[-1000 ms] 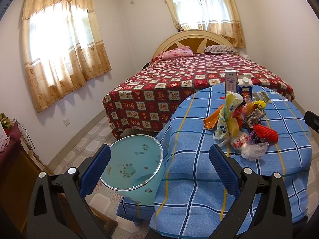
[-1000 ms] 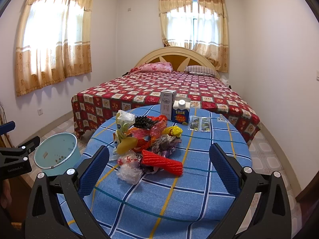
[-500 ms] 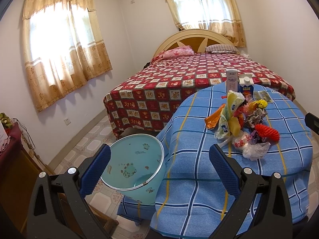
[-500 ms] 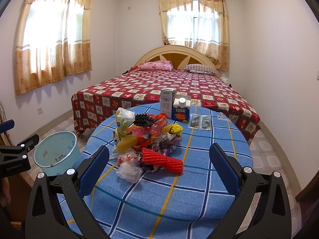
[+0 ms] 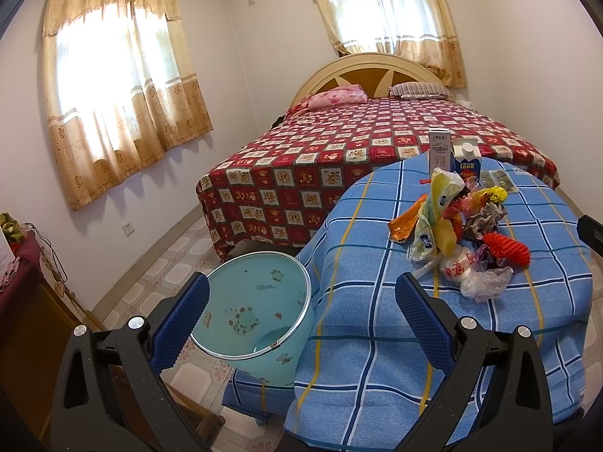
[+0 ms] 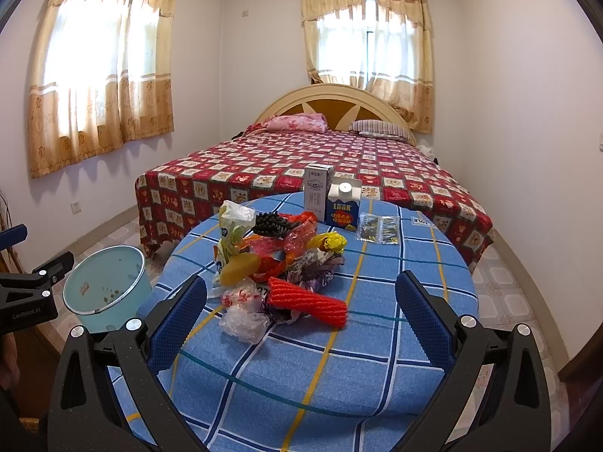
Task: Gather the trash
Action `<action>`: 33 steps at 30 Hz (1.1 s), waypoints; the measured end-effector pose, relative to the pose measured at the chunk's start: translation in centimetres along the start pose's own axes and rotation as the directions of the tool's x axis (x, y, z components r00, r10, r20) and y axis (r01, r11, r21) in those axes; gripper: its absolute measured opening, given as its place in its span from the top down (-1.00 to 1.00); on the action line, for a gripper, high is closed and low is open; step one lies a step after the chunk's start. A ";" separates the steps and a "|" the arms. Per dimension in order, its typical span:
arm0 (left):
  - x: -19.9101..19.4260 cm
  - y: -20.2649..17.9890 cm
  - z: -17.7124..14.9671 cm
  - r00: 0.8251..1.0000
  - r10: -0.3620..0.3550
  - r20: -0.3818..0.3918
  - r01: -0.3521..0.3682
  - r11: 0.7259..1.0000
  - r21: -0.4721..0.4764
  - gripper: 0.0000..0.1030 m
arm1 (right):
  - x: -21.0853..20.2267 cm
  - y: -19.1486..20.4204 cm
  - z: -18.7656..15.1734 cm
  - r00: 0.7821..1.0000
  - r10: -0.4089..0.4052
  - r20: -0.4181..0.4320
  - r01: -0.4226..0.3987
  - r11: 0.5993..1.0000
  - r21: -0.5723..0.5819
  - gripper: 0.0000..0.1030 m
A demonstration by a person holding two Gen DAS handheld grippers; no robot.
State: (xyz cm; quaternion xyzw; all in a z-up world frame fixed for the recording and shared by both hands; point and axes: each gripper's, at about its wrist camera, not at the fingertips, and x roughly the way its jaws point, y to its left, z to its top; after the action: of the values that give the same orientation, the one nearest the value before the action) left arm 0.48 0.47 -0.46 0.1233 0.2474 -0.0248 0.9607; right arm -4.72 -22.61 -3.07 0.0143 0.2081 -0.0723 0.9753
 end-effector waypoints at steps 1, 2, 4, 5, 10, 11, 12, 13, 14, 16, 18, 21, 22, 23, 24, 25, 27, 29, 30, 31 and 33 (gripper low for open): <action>0.0 0.0 0.0 1.000 -0.001 0.000 0.001 1.000 0.000 -0.88 | 0.0 0.0 -0.1 1.000 0.000 0.000 0.000 1.000 0.001 -0.91; 0.0 0.0 0.0 1.000 -0.001 0.000 0.001 1.000 0.000 -0.88 | 0.0 0.0 0.0 1.000 0.000 0.000 0.000 1.000 0.000 -0.91; 0.0 0.0 0.0 1.000 0.000 0.000 0.000 1.000 0.001 -0.88 | 0.0 0.0 -0.1 1.000 0.000 0.000 0.000 1.000 -0.002 -0.91; 0.0 0.0 0.0 1.000 0.000 0.000 0.000 1.000 0.001 -0.88 | 0.0 0.0 0.0 1.000 0.000 0.000 0.000 1.000 -0.001 -0.91; 0.0 0.0 0.0 1.000 0.000 0.000 0.000 1.000 0.000 -0.88 | 0.0 0.0 0.1 1.000 0.000 -0.002 0.000 1.000 -0.001 -0.91; 0.0 0.0 0.0 1.000 0.000 0.000 0.000 1.000 0.001 -0.88 | 0.0 0.0 0.0 1.000 0.000 -0.001 0.000 1.000 -0.001 -0.91; 0.0 0.0 0.0 1.000 -0.001 0.000 0.001 1.000 0.001 -0.88 | 0.0 0.0 0.0 1.000 -0.001 0.000 0.001 1.000 -0.001 -0.91; 0.0 0.0 0.0 1.000 0.000 0.000 0.000 1.000 0.002 -0.88 | 0.0 0.0 0.1 1.000 0.000 -0.002 0.000 1.000 0.000 -0.91; 0.0 0.0 0.0 1.000 0.000 0.000 0.000 1.000 0.002 -0.88 | 0.0 0.0 0.0 1.000 0.000 -0.001 0.000 1.000 0.000 -0.91; 0.1 0.1 0.0 1.000 -0.001 -0.001 0.001 1.000 0.002 -0.88 | 0.0 0.0 0.1 1.000 -0.001 -0.002 0.001 1.000 -0.001 -0.91; 0.1 0.1 0.0 1.000 0.000 -0.002 0.000 1.000 0.002 -0.88 | 0.0 0.0 0.1 1.000 0.000 -0.002 0.000 1.000 -0.001 -0.91; 0.1 0.1 -0.1 1.000 0.000 -0.003 0.000 1.000 0.002 -0.88 | 0.1 0.0 -0.1 1.000 -0.001 -0.004 0.001 1.000 -0.002 -0.91; 0.2 0.2 -0.1 1.000 0.001 -0.003 -0.001 1.000 0.002 -0.88 | 0.1 0.0 -0.1 1.000 -0.001 -0.005 0.001 1.000 -0.002 -0.91; 0.2 0.2 -0.1 1.000 0.001 -0.004 -0.001 1.000 0.002 -0.88 | 0.2 0.0 -0.1 1.000 0.001 -0.005 -0.001 1.000 -0.001 -0.91; 0.2 0.2 -0.1 1.000 0.001 -0.004 -0.001 1.000 0.002 -0.88 | 0.1 0.0 -0.1 1.000 0.001 -0.005 -0.001 1.000 -0.001 -0.91; 0.2 0.2 -0.2 1.000 0.002 -0.004 -0.002 1.000 0.001 -0.88 | 0.1 0.0 -0.2 1.000 0.001 -0.005 -0.001 1.000 -0.001 -0.91; 0.2 0.3 -0.3 1.000 0.002 -0.004 -0.002 1.000 0.003 -0.88 | 0.1 0.0 -0.2 1.000 0.000 -0.006 0.000 1.000 -0.002 -0.91; 0.2 0.2 -0.2 1.000 0.002 -0.005 -0.002 1.000 0.002 -0.88 | 0.1 0.0 -0.2 1.000 0.000 -0.006 0.000 1.000 -0.001 -0.91; 0.2 0.2 -0.2 1.000 0.003 -0.006 -0.003 1.000 0.002 -0.88 | 0.1 0.0 -0.2 1.000 0.000 -0.008 0.000 1.000 -0.002 -0.91; 0.2 0.2 -0.3 1.000 0.003 -0.007 -0.003 1.000 0.002 -0.88 | 0.1 0.0 -0.2 1.000 0.000 -0.010 0.000 1.000 -0.002 -0.91; 0.3 0.3 -0.4 1.000 0.005 -0.009 -0.005 1.000 0.003 -0.88 | 0.2 -0.1 -0.2 1.000 0.000 -0.014 0.000 1.000 -0.001 -0.91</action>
State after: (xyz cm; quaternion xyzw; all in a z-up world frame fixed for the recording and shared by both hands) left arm 0.55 0.86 -0.88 0.1255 0.2513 -0.0223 0.9595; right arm -4.63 -22.71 -3.39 0.0145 0.2148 -0.0724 0.9739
